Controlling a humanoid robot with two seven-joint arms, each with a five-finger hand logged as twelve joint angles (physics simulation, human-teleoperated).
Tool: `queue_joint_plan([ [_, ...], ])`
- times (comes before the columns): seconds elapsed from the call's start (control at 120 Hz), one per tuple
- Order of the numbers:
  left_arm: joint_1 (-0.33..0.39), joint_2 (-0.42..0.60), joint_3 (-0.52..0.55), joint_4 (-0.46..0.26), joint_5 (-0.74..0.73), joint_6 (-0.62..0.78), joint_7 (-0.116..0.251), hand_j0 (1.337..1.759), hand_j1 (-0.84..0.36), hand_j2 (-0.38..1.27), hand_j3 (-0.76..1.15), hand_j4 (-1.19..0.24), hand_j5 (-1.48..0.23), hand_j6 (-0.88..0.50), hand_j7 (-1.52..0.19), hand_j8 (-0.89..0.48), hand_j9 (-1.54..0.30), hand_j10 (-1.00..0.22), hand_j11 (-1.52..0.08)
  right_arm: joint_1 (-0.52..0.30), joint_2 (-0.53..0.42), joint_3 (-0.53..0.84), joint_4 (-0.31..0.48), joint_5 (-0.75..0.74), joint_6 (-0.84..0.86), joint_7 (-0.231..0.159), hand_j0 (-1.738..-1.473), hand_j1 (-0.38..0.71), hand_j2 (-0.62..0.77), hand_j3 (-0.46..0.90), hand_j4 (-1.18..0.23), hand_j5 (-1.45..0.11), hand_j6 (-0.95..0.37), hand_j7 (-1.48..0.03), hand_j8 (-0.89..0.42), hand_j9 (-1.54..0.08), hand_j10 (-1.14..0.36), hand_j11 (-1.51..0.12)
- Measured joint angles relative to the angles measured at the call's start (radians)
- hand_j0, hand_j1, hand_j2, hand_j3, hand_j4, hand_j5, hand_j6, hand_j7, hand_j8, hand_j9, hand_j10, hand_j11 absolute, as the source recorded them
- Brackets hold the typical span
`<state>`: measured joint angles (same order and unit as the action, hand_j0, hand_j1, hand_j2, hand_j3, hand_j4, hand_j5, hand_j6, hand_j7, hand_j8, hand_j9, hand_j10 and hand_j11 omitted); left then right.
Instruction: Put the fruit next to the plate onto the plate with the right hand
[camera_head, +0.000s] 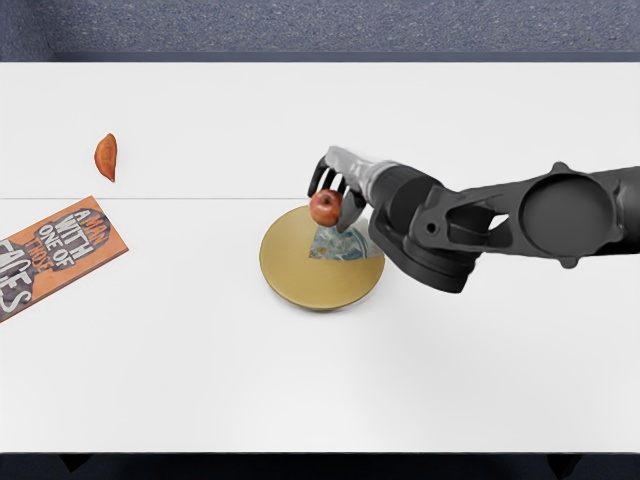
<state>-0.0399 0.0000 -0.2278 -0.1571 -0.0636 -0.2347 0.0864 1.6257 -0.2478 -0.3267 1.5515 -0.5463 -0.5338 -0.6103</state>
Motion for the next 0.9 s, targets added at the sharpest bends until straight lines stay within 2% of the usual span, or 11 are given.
queue_joint_plan([
  [0.325, 0.0, 0.0, 0.001, 0.0, 0.001, 0.0, 0.0, 1.658, 0.35, 0.0, 0.0, 0.0, 0.0, 0.0, 0.0, 0.0, 0.0, 0.0, 0.0, -0.019, 0.038, -0.001, -0.019, -0.001, -0.003, 0.0, -1.657, 0.26, 0.14, 0.0, -0.59, -0.79, -0.46, -0.78, -0.51, -0.79, -0.59, -0.8],
  [0.45, 0.0, 0.0, 0.001, 0.0, 0.0, 0.0, 0.0, 1.658, 0.35, 0.0, 0.0, 0.0, 0.0, 0.0, 0.0, 0.0, 0.0, 0.0, 0.0, -0.018, 0.039, 0.002, -0.019, -0.005, -0.003, 0.0, -1.658, -0.01, 0.08, 0.0, -0.32, -0.44, -0.25, -0.43, -0.28, -0.44, -0.32, -0.44],
  [0.6, 0.0, 0.0, 0.001, 0.0, 0.001, 0.0, 0.0, 1.658, 0.35, 0.0, 0.0, 0.0, 0.0, 0.0, 0.0, 0.0, 0.0, 0.0, 0.0, -0.018, 0.038, 0.02, -0.014, 0.001, 0.001, 0.0, -1.658, -0.19, 0.04, 0.0, -0.16, -0.21, -0.12, -0.21, -0.14, -0.21, -0.16, -0.21],
  [0.792, 0.0, 0.0, 0.001, 0.0, 0.001, 0.0, 0.0, 1.658, 0.35, 0.0, 0.0, 0.0, 0.0, 0.0, 0.0, 0.0, 0.0, 0.0, 0.0, -0.118, -0.043, 0.267, 0.056, 0.021, 0.036, -0.001, -1.658, -0.29, 0.01, 0.0, -0.06, -0.08, -0.05, -0.08, -0.05, -0.08, -0.06, -0.08],
  [0.842, 0.0, 0.0, 0.001, 0.0, 0.001, 0.0, 0.0, 1.658, 0.35, 0.0, 0.0, 0.0, 0.0, 0.0, 0.0, 0.0, 0.0, 0.0, 0.0, -0.157, -0.08, 0.344, 0.066, 0.044, 0.094, -0.001, -1.658, -0.3, 0.01, 0.0, -0.05, -0.06, -0.04, -0.06, -0.04, -0.06, -0.05, -0.06],
  [0.9, 0.0, 0.0, 0.001, 0.0, 0.002, 0.0, 0.0, 1.658, 0.35, 0.0, 0.0, 0.0, 0.0, 0.0, 0.0, 0.0, 0.0, 0.0, 0.0, -0.241, -0.114, 0.474, 0.072, 0.065, 0.208, -0.001, -1.658, -0.31, 0.01, 0.0, -0.04, -0.05, -0.03, -0.05, -0.03, -0.05, -0.04, -0.05],
])
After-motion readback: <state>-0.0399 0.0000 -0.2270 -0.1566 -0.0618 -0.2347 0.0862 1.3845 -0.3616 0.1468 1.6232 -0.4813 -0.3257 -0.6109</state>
